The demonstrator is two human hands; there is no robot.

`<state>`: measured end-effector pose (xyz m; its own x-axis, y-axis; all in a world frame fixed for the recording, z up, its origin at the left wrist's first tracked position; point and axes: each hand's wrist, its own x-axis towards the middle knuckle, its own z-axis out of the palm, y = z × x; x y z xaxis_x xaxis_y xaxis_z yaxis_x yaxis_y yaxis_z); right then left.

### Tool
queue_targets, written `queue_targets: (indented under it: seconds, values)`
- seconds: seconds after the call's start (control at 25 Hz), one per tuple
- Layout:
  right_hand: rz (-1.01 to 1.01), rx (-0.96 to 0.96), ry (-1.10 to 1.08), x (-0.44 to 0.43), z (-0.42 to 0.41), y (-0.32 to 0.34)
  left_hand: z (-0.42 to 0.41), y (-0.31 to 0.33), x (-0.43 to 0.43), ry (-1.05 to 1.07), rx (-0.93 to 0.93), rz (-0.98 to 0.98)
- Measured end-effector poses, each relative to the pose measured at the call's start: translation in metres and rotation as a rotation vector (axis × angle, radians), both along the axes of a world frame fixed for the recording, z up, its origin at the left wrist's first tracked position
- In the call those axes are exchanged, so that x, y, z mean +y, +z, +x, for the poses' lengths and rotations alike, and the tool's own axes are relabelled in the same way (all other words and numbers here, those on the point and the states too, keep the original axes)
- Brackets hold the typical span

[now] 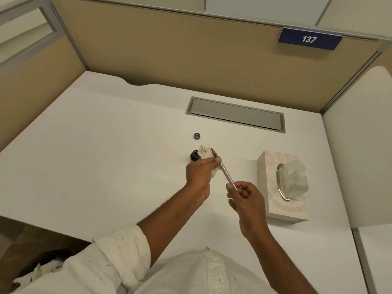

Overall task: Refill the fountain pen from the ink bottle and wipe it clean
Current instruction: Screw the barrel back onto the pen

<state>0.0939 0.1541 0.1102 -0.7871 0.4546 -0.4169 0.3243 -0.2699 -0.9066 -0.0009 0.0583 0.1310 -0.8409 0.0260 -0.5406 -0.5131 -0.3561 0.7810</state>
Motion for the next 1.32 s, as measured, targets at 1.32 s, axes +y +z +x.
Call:
queue_targets:
  seconds: [1.32]
  values:
    - [0.663,0.064,0.021,-0.003,-0.015,-0.012,0.01,-0.017,0.005,-0.13,-0.036,-0.031]
